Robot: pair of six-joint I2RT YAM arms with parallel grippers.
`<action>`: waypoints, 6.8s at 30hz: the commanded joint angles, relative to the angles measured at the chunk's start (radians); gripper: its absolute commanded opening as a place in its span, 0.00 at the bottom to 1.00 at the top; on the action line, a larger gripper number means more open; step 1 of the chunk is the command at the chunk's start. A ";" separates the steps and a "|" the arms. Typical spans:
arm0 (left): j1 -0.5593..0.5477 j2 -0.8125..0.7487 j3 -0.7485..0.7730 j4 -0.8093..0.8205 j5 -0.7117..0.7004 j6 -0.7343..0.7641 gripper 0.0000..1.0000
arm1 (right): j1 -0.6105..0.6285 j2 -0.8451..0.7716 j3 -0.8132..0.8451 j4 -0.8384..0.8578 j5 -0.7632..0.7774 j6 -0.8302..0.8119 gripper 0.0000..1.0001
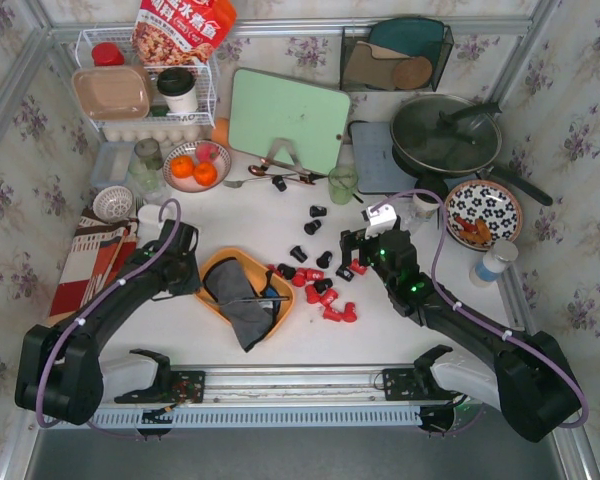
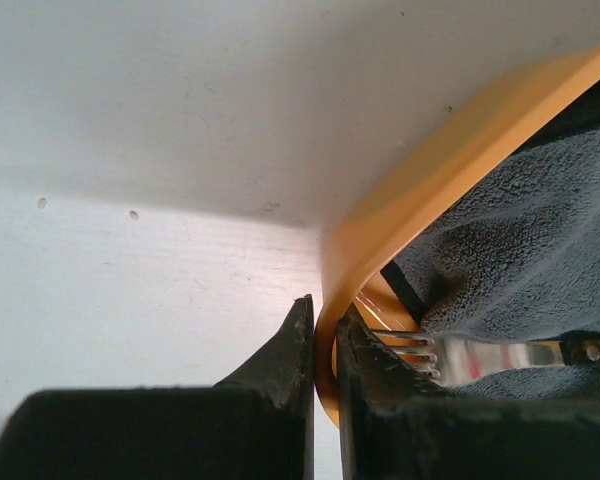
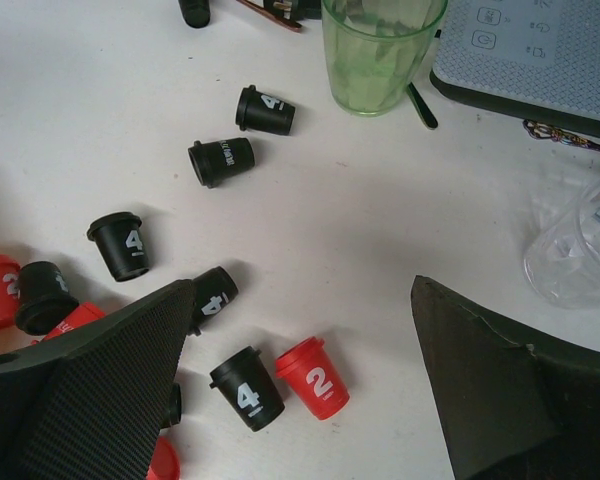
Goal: Mix the coffee capsules in the storage basket
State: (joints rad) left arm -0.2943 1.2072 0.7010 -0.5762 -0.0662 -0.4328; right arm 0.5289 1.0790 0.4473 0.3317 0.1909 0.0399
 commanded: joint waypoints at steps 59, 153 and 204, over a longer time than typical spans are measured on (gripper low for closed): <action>0.001 -0.266 -0.086 0.070 -0.071 -0.027 0.48 | 0.525 0.758 0.641 -0.555 -0.366 -0.396 0.44; -0.269 -0.425 -0.203 0.677 0.051 -0.253 0.29 | 0.525 0.493 0.513 -0.016 -0.252 0.172 0.00; 0.464 0.508 0.618 -0.445 -0.109 0.389 0.03 | 0.522 0.218 0.143 0.055 -0.075 -0.020 0.75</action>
State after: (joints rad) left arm 0.1707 1.7061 1.3262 -1.0023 -0.1444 -0.1009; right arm 1.0527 1.3193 0.6048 0.3313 0.0727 0.0002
